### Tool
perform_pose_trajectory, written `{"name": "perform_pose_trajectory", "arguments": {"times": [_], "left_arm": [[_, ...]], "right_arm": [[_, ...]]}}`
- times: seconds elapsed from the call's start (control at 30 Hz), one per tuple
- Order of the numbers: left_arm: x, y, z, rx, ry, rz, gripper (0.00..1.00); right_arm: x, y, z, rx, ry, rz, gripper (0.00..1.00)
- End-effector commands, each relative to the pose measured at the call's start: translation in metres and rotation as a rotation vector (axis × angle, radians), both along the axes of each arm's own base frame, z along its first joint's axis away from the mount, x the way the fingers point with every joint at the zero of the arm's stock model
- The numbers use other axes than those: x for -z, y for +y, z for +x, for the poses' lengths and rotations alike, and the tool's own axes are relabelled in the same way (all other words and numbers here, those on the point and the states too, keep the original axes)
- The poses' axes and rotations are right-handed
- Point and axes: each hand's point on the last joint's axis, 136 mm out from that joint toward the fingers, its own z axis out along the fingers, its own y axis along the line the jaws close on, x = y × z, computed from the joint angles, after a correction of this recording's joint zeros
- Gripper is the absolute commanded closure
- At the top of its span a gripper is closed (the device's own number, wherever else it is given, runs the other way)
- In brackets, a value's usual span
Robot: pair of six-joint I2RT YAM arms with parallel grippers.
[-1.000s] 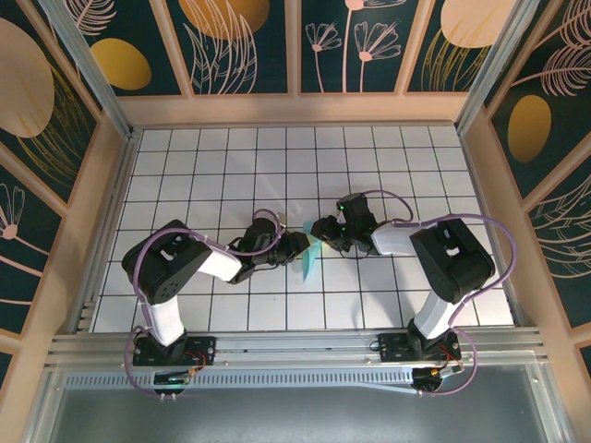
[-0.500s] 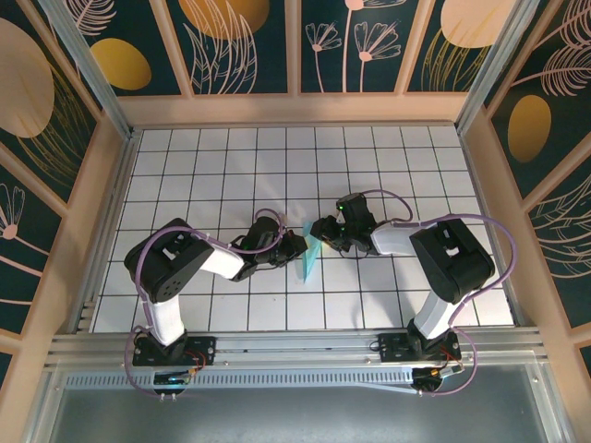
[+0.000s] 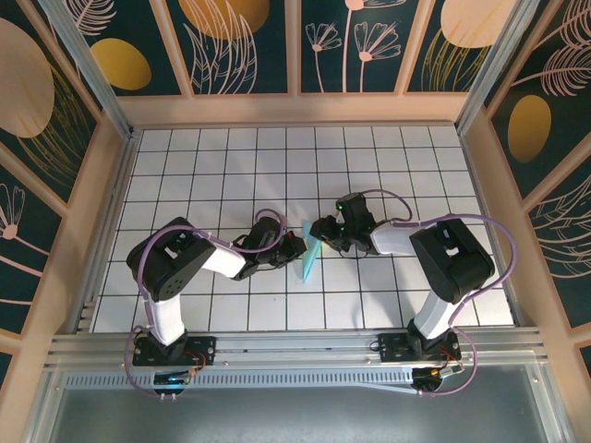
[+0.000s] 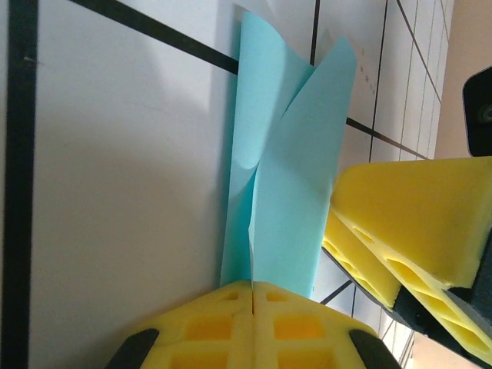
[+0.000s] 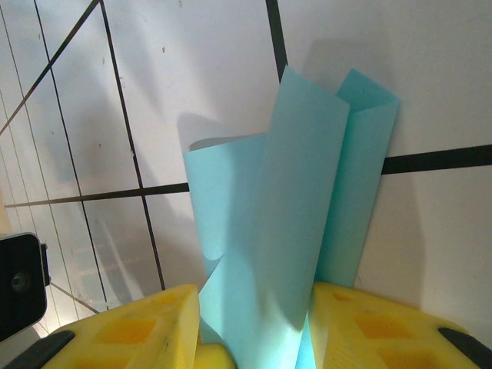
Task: Fold a paper plane with a square sheet of paper (fold left side to right side)
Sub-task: Fold the wing for the fifth time at the center of the table.
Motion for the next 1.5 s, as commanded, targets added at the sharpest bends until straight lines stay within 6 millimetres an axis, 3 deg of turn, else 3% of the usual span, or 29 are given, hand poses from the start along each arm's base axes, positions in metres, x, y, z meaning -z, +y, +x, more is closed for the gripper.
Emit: {"name": "perform_pose_trajectory", "arguments": {"times": [0.0,0.37,0.73,0.93,1.13,1.47], "left_arm": [[0.019,0.014,0.001,-0.022,0.021,0.092,0.98],[0.037,0.029,-0.005,-0.053,0.051,0.166,1.0],[0.045,0.036,-0.008,-0.062,0.067,0.199,1.0],[0.044,0.038,-0.007,-0.065,0.06,0.213,1.0],[0.045,0.039,-0.007,-0.066,0.061,0.222,1.0],[0.048,0.04,-0.008,-0.066,0.067,0.227,1.0]], "right_arm": [[0.005,0.004,-0.005,-0.028,0.015,-0.03,0.58],[-0.02,0.003,0.0,-0.012,-0.036,-0.01,0.58],[-0.027,-0.006,0.001,0.008,-0.051,-0.044,0.59],[-0.036,-0.009,0.0,-0.036,-0.089,-0.069,0.99],[-0.034,-0.004,0.003,-0.065,-0.087,-0.074,1.0],[-0.012,0.005,0.005,-0.097,-0.046,-0.135,1.0]]}}
